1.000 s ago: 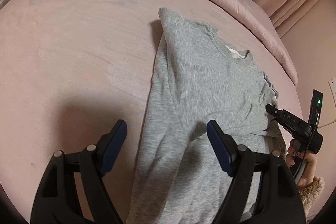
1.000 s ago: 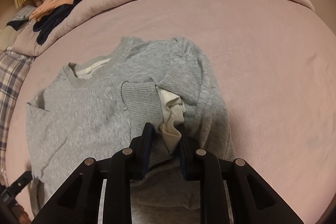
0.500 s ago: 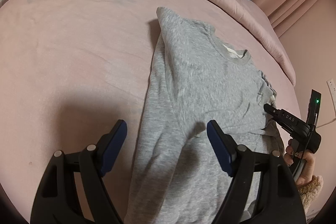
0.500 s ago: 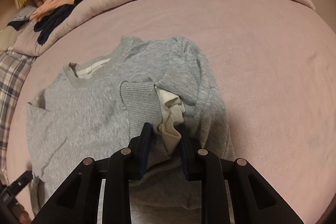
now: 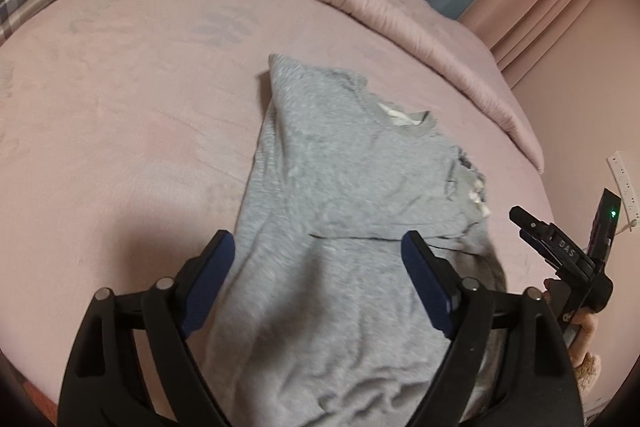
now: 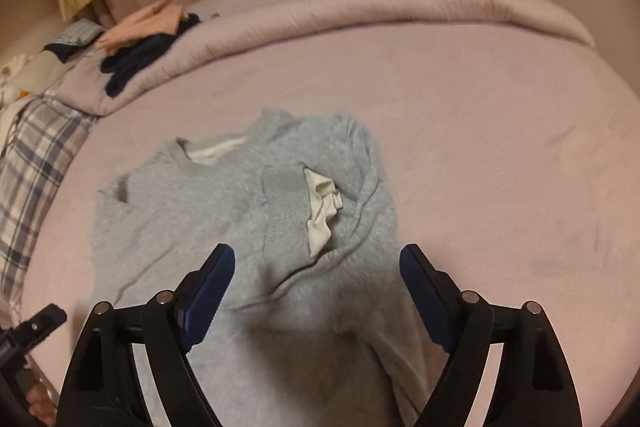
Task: Fold small clothes
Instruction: 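Open the right gripper and move both tools to the sweatshirt hem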
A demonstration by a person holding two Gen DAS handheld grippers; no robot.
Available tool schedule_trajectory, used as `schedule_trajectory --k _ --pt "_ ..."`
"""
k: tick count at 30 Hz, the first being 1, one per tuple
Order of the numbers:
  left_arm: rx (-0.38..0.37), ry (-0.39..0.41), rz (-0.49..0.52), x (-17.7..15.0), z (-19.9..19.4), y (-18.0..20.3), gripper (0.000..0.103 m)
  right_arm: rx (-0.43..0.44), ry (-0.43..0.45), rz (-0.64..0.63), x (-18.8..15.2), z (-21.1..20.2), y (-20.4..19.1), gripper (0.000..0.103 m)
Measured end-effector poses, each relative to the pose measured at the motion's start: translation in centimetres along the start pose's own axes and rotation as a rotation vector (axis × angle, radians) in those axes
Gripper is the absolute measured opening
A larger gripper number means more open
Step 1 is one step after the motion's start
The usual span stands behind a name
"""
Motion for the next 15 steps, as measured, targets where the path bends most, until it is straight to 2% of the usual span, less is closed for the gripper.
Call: schedule_trajectory --k 3,7,11,15 --pt "-0.019 0.036 0.004 0.0 -1.8 1.3 0.093 0.023 0.049 -0.005 0.9 -2.5 -0.3 0.095" --pt "-0.055 0.088 0.02 0.1 -4.5 3.2 0.101 0.077 0.111 -0.04 1.5 -5.8 -1.1 0.096" --pt "-0.084 0.151 0.05 -0.2 -7.3 4.7 0.102 0.125 0.165 -0.037 1.5 -8.6 -1.5 0.102" --pt "-0.095 0.151 0.086 -1.4 -8.6 5.7 0.102 0.163 0.188 -0.03 0.9 -10.5 -1.6 0.102"
Point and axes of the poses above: each gripper's, at about its wrist camera, not at the fingertips, and z roughly the way its jaws point, y to its right, x to its top, the point moved 9 cm from there along z, roughly the way its jaws point, and after that the axes turned 13 degrees about y, right-handed, at the moved point
